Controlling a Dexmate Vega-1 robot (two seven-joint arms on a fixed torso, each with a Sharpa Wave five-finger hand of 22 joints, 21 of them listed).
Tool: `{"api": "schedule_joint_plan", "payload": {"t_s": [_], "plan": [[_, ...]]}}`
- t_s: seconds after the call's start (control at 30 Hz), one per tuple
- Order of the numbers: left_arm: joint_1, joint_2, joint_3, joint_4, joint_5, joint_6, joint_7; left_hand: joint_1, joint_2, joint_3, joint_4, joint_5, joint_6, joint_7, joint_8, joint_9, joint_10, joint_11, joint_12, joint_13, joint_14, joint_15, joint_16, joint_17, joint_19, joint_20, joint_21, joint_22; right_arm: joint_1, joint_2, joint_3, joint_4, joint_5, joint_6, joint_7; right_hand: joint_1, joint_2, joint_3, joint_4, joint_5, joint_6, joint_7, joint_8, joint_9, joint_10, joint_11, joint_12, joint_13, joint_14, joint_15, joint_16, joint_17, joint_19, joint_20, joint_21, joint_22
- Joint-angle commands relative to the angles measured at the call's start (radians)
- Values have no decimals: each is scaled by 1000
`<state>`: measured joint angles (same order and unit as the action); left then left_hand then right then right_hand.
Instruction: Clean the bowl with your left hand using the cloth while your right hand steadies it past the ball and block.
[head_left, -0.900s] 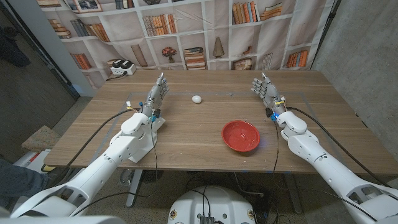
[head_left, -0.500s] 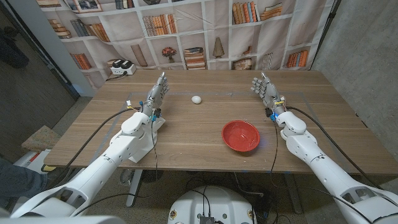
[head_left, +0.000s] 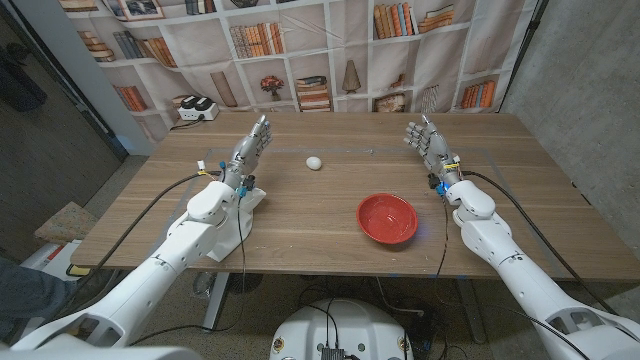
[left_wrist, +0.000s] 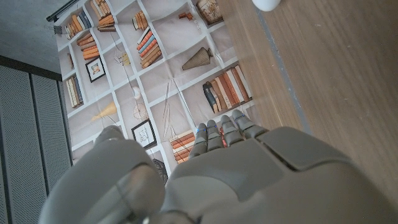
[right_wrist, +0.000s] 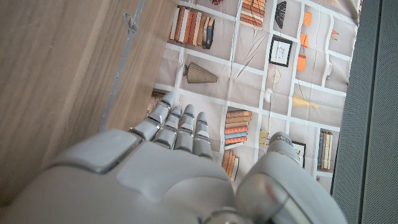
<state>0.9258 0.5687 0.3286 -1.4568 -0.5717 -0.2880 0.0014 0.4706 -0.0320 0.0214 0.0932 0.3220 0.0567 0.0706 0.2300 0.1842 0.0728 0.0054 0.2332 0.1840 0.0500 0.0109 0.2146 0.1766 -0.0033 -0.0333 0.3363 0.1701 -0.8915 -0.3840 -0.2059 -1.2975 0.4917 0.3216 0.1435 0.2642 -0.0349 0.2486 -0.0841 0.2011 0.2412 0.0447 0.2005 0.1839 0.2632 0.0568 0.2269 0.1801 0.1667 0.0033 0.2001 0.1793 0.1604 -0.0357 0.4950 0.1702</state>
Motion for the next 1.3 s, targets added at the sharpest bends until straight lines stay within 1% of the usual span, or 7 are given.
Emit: {"api": "schedule_joint_plan", "payload": {"t_s": [0.03,0.27,0.43,0.67,0.87,1.03,1.3], "plan": [[68,71,-31,-76,65,-26,9,22,2,1,-10,6,30,1,10,3,35,-6,10,2,31,-9,6,3,33,-20,-1,4,-31,-33,18,-51,-25,-27,20,7,2,3,-4,6,9,0,3,5,9,4,2,3,10,4,1,5,9,-49,-2,5],[84,73,-45,-65,91,-81,6,38,1,0,-18,7,60,-5,15,3,57,-11,10,2,55,-17,7,3,60,-22,-1,4,-57,-41,21,-82,-41,-10,-4,5,4,1,-3,6,-2,2,-2,5,0,7,-4,3,-2,9,-5,6,2,-46,-11,5],[106,77,-57,-80,133,-103,40,53,0,-2,-25,8,81,-13,16,3,83,-17,12,2,86,-26,10,3,87,-24,-1,4,-71,-40,20,-94,-36,8,-10,4,4,1,-3,6,0,2,-1,5,3,9,-3,3,0,8,-5,6,3,-45,-14,5],[176,110,-102,-169,202,-78,114,69,0,-2,-32,11,99,-19,16,3,101,-23,12,2,103,-33,9,3,100,-26,-4,5,-78,-43,12,-102,-34,9,-17,4,5,0,-4,7,3,0,-1,5,6,7,-3,3,3,8,-4,6,5,-46,-17,5],[260,145,-166,-268,290,-25,188,76,2,-1,-35,12,100,-19,14,3,103,-21,9,2,104,-33,6,3,101,-26,-8,5,-78,-45,6,-104,-34,11,-21,4,5,0,-4,7,5,0,-1,5,6,7,-4,3,5,7,-4,6,6,-46,-19,5],[296,134,-202,-297,357,-8,225,82,3,-1,-38,13,107,-21,14,3,110,-24,9,3,111,-34,6,4,104,-26,-10,5,-80,-46,3,-110,-33,11,-25,4,6,0,-4,7,4,1,-1,5,6,6,-4,3,5,9,-4,6,6,-45,-21,5],[301,89,-226,-264,447,-74,237,99,7,0,-44,15,132,-31,17,4,132,-30,9,3,134,-40,7,4,125,-24,-11,6,-79,-53,-7,-132,-42,-2,-38,4,6,-1,-4,7,5,0,-1,5,9,6,-4,3,6,9,-5,6,8,-45,-24,5]]}}
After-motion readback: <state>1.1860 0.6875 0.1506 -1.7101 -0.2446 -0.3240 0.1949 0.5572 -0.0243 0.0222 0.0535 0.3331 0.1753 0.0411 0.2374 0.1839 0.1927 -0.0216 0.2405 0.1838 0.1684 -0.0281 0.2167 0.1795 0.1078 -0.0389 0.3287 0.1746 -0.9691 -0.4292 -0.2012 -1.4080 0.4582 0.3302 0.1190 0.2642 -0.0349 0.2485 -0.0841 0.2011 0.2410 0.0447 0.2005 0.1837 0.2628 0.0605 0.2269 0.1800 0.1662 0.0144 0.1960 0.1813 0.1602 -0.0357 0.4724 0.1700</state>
